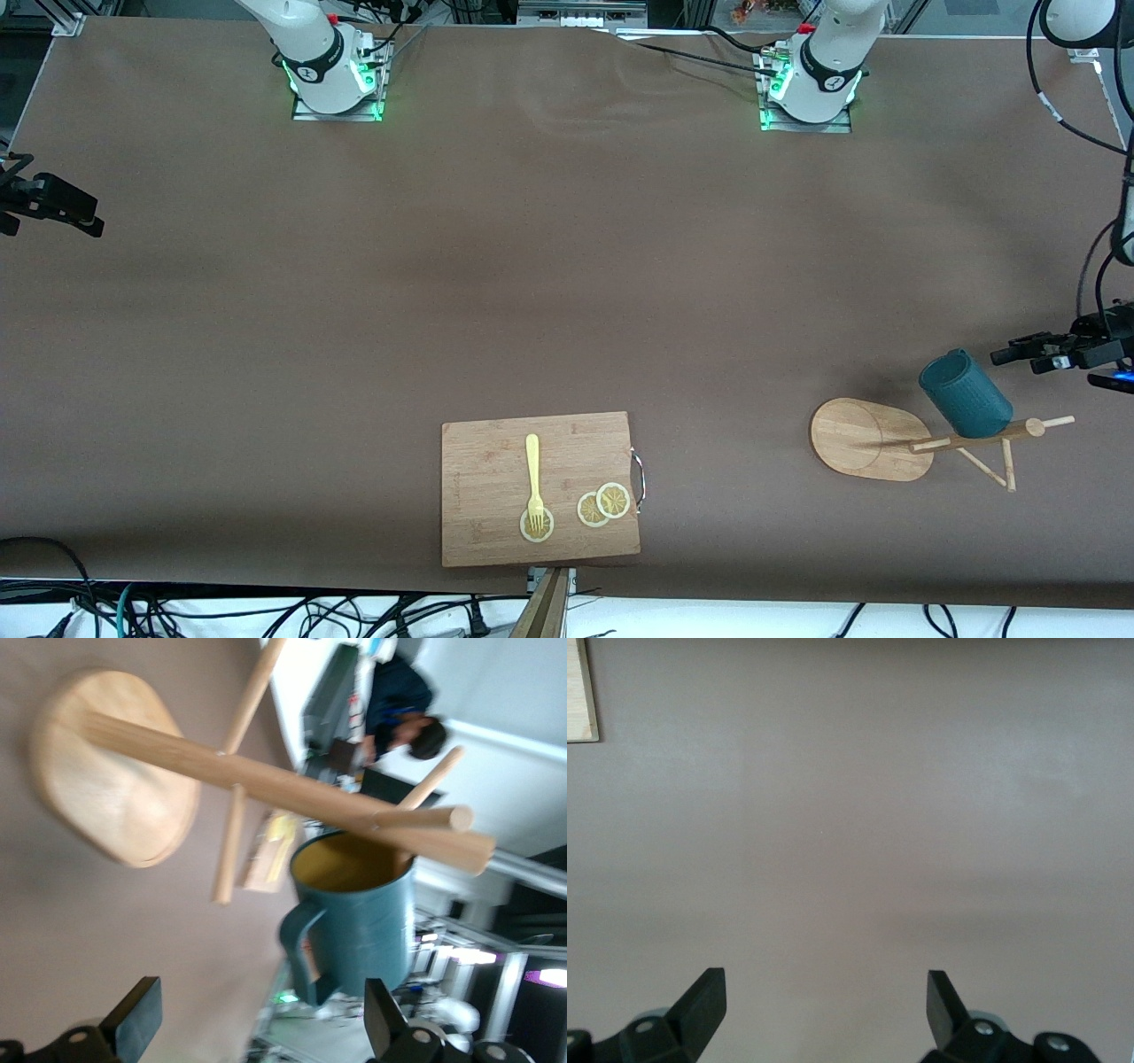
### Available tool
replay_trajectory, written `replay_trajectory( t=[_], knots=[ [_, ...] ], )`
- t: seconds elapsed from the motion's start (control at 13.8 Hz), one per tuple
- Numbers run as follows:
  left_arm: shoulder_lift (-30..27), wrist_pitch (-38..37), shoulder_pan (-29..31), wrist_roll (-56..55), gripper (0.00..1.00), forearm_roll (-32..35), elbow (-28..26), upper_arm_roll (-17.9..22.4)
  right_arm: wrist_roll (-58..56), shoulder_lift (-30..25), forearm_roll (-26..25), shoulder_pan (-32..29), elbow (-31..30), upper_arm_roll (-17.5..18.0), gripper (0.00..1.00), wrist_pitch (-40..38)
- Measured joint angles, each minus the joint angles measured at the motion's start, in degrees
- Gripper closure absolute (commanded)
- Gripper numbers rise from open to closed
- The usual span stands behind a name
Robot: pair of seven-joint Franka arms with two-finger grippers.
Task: Pass cup and hang on rack
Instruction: 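Lower the mug handle onto a rack peg with the left gripper, then open the left gripper and withdraw it from the rack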
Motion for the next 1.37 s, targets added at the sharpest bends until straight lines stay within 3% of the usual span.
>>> replay_trajectory(
  t=[0.29,0.79,1.08,1.37],
  knots=[
    [-5.2,-0.05,-1.4,-0.76,0.0,17.45,3.97,-0.77,0.0,0.0,-0.01,0.0,0.0,-0.01,0.0,0.0],
    [-15.95,1.83,-13.2,-1.1,0.0,46.0,4.26,-1.01,0.17,0.0,-0.01,-0.05,0.0,-0.03,0.0,0.0],
    [-22.6,1.68,-23.64,-2.11,0.0,53.88,3.75,-1.18,0.33,0.0,0.0,-0.09,0.0,-0.07,0.0,0.0],
    [-30.99,1.07,-34.66,-6.99,0.0,57.91,-0.61,-1.43,0.37,0.0,0.0,-0.19,0.0,-0.17,0.0,0.0]
  ],
)
